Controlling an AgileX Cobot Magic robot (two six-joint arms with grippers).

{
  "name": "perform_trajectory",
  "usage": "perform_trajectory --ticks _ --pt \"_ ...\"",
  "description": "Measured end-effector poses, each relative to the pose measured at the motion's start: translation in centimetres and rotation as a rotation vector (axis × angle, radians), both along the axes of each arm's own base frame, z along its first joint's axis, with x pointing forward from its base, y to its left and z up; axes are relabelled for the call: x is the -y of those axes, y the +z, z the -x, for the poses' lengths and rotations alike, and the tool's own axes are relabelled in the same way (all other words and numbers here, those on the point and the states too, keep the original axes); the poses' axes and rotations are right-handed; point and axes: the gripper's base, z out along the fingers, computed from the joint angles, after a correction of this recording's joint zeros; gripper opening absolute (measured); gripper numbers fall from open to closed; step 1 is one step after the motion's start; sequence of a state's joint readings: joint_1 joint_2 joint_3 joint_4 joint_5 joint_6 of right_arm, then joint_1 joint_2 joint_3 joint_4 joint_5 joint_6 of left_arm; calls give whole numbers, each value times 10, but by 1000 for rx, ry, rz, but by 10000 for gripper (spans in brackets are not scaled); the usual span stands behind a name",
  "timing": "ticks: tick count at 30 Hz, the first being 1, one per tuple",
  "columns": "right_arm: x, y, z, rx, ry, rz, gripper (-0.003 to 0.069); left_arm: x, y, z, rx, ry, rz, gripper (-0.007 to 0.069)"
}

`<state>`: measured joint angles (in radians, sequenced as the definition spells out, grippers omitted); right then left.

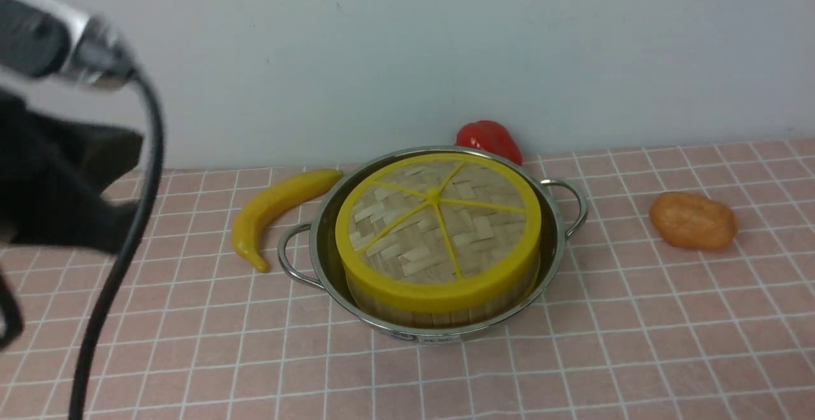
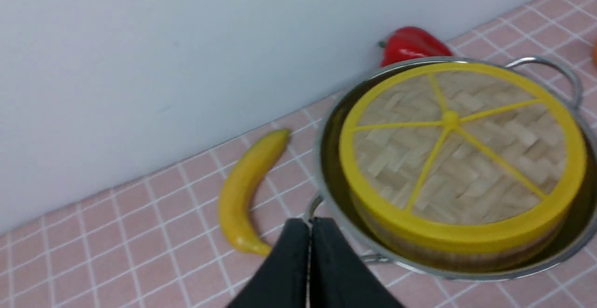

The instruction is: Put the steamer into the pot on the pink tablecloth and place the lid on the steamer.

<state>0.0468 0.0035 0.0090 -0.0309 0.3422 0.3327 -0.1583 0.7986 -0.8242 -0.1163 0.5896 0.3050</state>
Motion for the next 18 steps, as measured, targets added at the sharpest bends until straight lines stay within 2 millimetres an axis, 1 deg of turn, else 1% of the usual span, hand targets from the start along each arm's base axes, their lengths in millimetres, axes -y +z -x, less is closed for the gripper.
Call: perform_trajectory --ticks 1,3,5,7,8,10,13,16,17,18 --pt "0 0 0 0 0 0 243 -10 -18 18 29 52 6 3" --pt "0 0 0 0 0 0 243 -19 -42 39 64 109 10 11" --pt "0 0 0 0 0 -1 243 -24 -67 56 95 153 14 15" --pt "0 0 0 0 0 -1 243 -27 -91 68 113 185 14 22" --pt "0 0 0 0 0 -1 243 -28 -100 74 127 197 14 22" --pt "0 0 0 0 0 -1 243 -29 -125 82 119 210 13 22" --pt "0 0 0 0 0 -1 243 -29 -155 94 129 216 13 31" --pt "0 0 0 0 0 -1 243 -29 -175 101 151 217 15 41" --pt "0 0 0 0 0 -1 243 -29 -175 101 157 217 15 42" --pt "0 0 0 0 0 -1 243 -28 -183 102 154 217 15 43"
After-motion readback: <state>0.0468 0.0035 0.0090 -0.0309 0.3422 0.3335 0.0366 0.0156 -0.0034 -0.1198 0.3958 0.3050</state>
